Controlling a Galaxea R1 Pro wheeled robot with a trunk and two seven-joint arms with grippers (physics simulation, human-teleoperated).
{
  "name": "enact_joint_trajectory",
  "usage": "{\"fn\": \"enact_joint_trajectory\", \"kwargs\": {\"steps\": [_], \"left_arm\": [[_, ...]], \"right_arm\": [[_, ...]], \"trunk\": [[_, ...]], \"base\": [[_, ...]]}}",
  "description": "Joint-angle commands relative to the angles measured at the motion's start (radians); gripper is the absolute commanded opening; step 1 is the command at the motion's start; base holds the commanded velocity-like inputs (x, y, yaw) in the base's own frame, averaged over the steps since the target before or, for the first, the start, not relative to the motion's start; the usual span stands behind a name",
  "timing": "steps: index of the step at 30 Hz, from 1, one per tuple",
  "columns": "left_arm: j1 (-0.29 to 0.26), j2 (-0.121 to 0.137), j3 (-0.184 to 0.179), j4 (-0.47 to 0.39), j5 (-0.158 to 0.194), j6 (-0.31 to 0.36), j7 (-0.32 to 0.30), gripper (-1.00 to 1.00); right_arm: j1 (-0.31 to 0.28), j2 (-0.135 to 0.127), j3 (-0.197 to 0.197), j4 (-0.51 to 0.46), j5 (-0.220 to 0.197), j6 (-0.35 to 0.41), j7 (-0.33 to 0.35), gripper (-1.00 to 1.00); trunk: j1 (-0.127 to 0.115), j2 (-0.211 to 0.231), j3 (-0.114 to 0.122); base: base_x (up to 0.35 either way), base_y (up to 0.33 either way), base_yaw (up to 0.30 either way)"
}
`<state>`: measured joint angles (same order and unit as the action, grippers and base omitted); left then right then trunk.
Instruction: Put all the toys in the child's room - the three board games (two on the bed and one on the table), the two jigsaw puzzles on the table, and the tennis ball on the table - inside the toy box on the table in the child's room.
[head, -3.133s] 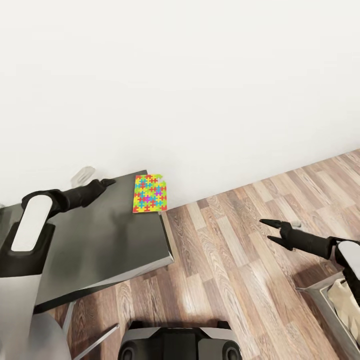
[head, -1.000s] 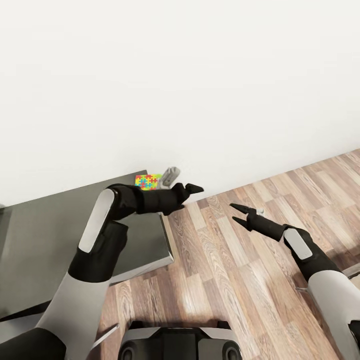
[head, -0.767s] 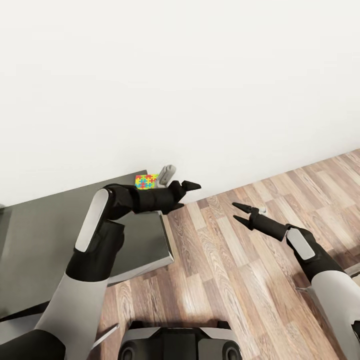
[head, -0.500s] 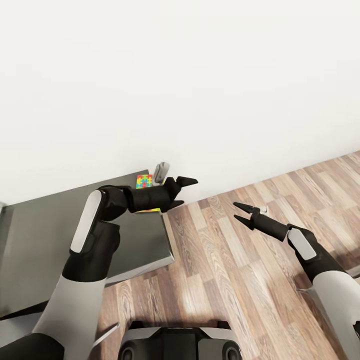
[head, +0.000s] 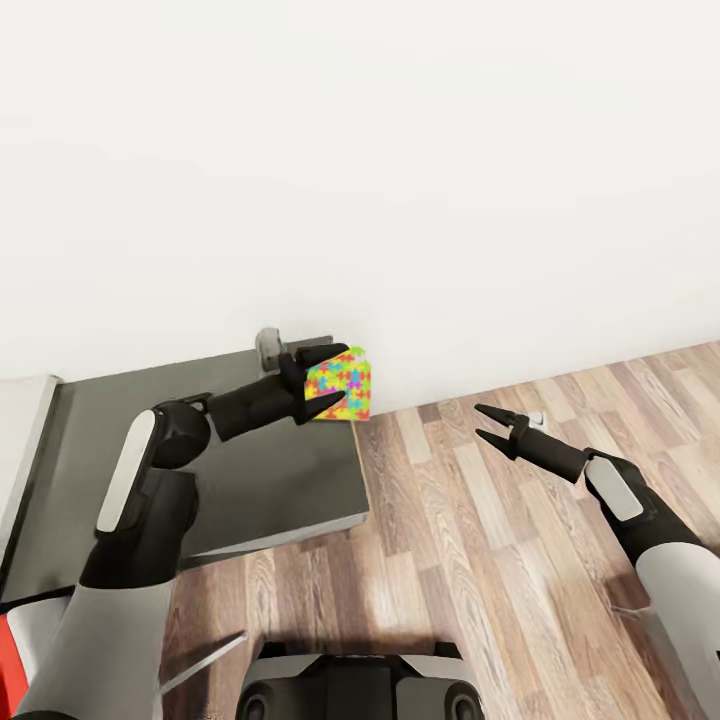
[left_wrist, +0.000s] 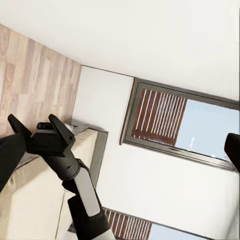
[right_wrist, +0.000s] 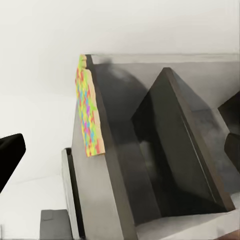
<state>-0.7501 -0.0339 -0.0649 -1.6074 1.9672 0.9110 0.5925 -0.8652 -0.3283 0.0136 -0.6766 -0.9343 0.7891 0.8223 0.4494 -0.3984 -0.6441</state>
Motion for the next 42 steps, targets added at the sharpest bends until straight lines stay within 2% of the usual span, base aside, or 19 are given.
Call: {"fn": "enact_joint_trajectory", "kwargs": {"steps": [1, 4, 10, 14, 15, 18, 28, 42], "left_arm": [[-0.001, -0.001, 0.001, 0.000, 0.010, 0.001, 0.010, 1.00], [0.010, 0.013, 0.014, 0.000, 0.017, 0.004, -0.022, 1.00], [0.015, 0.018, 0.021, 0.000, 0.021, 0.005, -0.038, 1.00], [0.018, 0.021, 0.024, 0.000, 0.024, 0.005, -0.047, 1.00], [0.018, 0.021, 0.024, 0.000, 0.024, 0.005, -0.047, 1.00], [0.017, 0.022, 0.024, 0.000, 0.025, 0.005, -0.049, 1.00], [0.014, 0.022, 0.024, 0.000, 0.025, 0.005, -0.050, 1.00], [0.009, 0.021, 0.002, 0.000, 0.025, 0.005, -0.051, 1.00]], "right_arm": [[0.000, -0.001, 0.001, 0.000, -0.005, 0.005, 0.000, 1.00], [0.000, -0.005, -0.003, 0.000, -0.005, 0.006, 0.001, 1.00], [-0.003, -0.010, -0.006, 0.003, -0.005, 0.006, -0.002, 1.00], [-0.014, -0.039, -0.010, 0.031, -0.005, 0.004, -0.024, 1.00], [-0.014, -0.039, -0.010, 0.031, -0.005, 0.004, -0.024, 1.00], [-0.049, -0.057, -0.012, 0.081, -0.005, 0.000, -0.063, 1.00], [-0.127, -0.068, -0.013, 0.204, -0.006, -0.010, -0.111, 1.00], [-0.154, -0.072, -0.013, 0.258, -0.006, -0.045, -0.127, 1.00]], "trunk": [[0.001, -0.002, -0.001], [0.001, -0.002, -0.001], [0.001, -0.002, -0.001], [0.001, -0.002, -0.001], [0.001, -0.002, -0.001], [0.001, -0.002, -0.001], [0.001, -0.002, -0.001], [0.001, -0.002, -0.001]], "base": [[0.000, 0.000, 0.260], [0.000, 0.000, 0.242], [0.000, 0.000, 0.148], [0.000, 0.000, 0.065], [0.000, 0.000, 0.045], [0.000, 0.000, 0.029], [0.000, 0.000, 0.013], [0.000, 0.000, 0.003]]}}
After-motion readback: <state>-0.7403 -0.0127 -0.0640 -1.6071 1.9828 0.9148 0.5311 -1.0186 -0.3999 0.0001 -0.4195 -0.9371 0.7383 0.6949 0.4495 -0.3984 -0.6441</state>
